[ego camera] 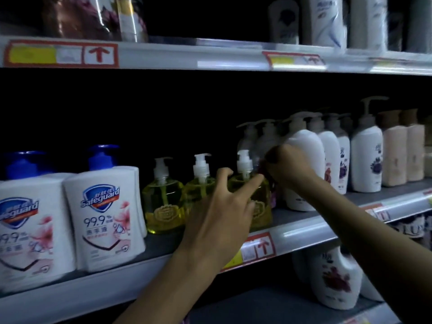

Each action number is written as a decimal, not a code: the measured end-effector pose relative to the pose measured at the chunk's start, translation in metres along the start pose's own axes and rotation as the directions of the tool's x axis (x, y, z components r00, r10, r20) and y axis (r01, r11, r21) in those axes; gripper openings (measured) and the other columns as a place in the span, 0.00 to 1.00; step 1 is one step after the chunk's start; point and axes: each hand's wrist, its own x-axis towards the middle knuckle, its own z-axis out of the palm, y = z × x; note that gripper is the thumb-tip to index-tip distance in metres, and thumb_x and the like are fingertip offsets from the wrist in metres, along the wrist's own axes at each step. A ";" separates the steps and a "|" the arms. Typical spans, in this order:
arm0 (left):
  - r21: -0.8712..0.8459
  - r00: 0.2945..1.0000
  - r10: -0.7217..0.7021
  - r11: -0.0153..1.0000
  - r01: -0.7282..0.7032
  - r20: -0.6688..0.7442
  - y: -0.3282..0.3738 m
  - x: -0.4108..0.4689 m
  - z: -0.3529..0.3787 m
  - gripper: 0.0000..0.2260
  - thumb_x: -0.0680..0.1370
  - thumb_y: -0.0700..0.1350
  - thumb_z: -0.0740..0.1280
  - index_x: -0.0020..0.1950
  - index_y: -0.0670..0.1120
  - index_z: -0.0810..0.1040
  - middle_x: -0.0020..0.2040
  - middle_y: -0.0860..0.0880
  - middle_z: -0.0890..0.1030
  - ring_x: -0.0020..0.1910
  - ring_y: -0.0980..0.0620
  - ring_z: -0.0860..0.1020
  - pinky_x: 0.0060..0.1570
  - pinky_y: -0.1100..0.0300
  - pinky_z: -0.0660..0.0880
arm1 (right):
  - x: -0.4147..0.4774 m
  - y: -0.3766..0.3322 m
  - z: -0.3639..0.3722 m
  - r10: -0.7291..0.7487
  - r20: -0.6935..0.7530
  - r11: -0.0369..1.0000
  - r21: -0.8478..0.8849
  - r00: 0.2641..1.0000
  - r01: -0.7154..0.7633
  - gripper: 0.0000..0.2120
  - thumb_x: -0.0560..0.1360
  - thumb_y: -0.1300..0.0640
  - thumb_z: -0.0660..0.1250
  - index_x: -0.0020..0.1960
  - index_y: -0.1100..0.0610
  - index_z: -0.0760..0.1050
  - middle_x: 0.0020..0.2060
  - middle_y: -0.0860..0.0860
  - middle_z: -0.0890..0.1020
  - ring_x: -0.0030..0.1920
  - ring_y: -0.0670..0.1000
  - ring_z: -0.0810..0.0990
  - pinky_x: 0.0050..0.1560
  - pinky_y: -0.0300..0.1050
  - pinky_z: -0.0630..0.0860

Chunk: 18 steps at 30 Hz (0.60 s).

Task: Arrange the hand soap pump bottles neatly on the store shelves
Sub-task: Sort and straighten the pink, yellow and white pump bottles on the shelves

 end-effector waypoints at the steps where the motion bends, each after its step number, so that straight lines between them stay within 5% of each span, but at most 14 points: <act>1: -0.009 0.999 -0.004 1.000 0.005 0.050 0.003 0.006 0.004 0.22 0.81 0.54 0.57 0.73 0.65 0.55 0.74 0.48 0.54 0.46 0.44 0.79 0.42 0.50 0.79 | 0.007 -0.003 0.003 0.010 0.014 1.000 -0.008 1.000 -0.010 0.11 0.74 0.56 0.68 0.42 0.65 0.79 0.35 0.57 0.80 0.39 0.58 0.81 0.37 0.50 0.75; 3: 0.005 0.993 -0.038 0.999 0.038 0.113 0.007 0.015 0.010 0.24 0.81 0.56 0.58 0.74 0.65 0.52 0.76 0.48 0.52 0.58 0.43 0.76 0.51 0.50 0.78 | 0.020 -0.007 0.011 0.061 0.088 0.998 -0.002 0.994 -0.061 0.10 0.73 0.58 0.68 0.46 0.66 0.78 0.39 0.59 0.80 0.43 0.60 0.80 0.40 0.48 0.73; 7: 0.025 0.990 -0.097 0.995 0.095 0.103 0.004 0.020 0.015 0.25 0.80 0.57 0.60 0.76 0.62 0.55 0.76 0.47 0.57 0.65 0.42 0.72 0.57 0.50 0.75 | 0.032 -0.001 0.035 0.155 0.078 0.983 0.089 0.985 -0.162 0.12 0.73 0.53 0.66 0.49 0.61 0.80 0.43 0.58 0.81 0.43 0.60 0.79 0.41 0.48 0.75; 12: -0.032 0.991 -0.112 0.993 0.114 0.067 0.001 0.017 0.019 0.26 0.80 0.55 0.62 0.76 0.61 0.57 0.77 0.47 0.58 0.69 0.42 0.69 0.61 0.50 0.74 | 0.023 0.000 0.032 0.096 -0.243 0.979 0.200 0.965 -0.047 0.15 0.76 0.49 0.62 0.42 0.61 0.76 0.37 0.58 0.81 0.38 0.60 0.80 0.37 0.55 0.78; 15: -0.085 0.994 -0.101 0.991 0.103 0.031 0.001 0.016 0.021 0.25 0.79 0.52 0.64 0.74 0.62 0.60 0.77 0.48 0.59 0.69 0.41 0.69 0.61 0.49 0.74 | 0.015 -0.016 -0.001 0.030 -0.461 0.984 0.168 0.887 0.054 0.12 0.75 0.50 0.63 0.38 0.57 0.70 0.33 0.55 0.77 0.36 0.60 0.77 0.33 0.46 0.65; 18: -0.183 0.995 -0.099 0.979 0.094 -0.019 0.000 0.017 0.022 0.24 0.78 0.51 0.66 0.73 0.61 0.64 0.76 0.50 0.62 0.70 0.45 0.68 0.63 0.53 0.71 | 0.004 -0.039 -0.050 0.063 -0.614 0.979 0.189 0.787 0.070 0.15 0.73 0.44 0.66 0.40 0.56 0.77 0.32 0.52 0.79 0.35 0.52 0.78 0.35 0.43 0.62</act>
